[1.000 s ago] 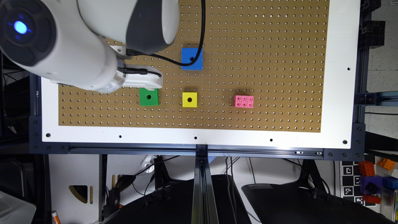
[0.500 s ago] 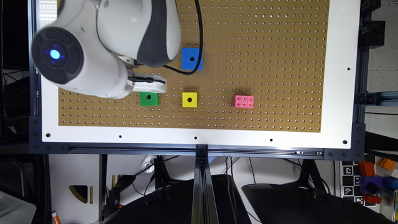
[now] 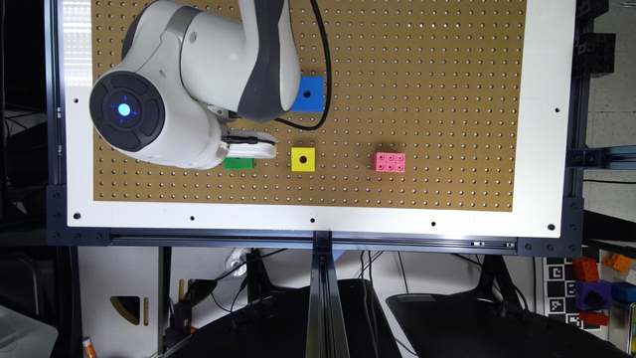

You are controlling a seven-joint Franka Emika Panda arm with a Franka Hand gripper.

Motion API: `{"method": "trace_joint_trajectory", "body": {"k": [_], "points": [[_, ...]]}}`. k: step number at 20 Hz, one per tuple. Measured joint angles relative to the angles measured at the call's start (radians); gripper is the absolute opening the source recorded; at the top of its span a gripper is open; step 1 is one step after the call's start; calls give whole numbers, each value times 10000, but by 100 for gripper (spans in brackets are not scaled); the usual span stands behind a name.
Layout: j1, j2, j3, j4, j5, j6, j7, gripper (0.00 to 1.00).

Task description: Pick up green block.

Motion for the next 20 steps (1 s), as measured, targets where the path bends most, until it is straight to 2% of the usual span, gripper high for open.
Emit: {"method": "trace_joint_trajectory", "body": {"k": [5,11,14,17,18,20], "points": [[-2,190,32,36,0,70,2,100],[-2,666,34,332,0,115,1,100],[-3,1037,30,458,-3,368,2,100],[-9,1068,32,504,-2,373,1,100],[-11,1061,31,505,-2,374,1,0],[-11,1061,31,505,-2,374,1,0]]}}
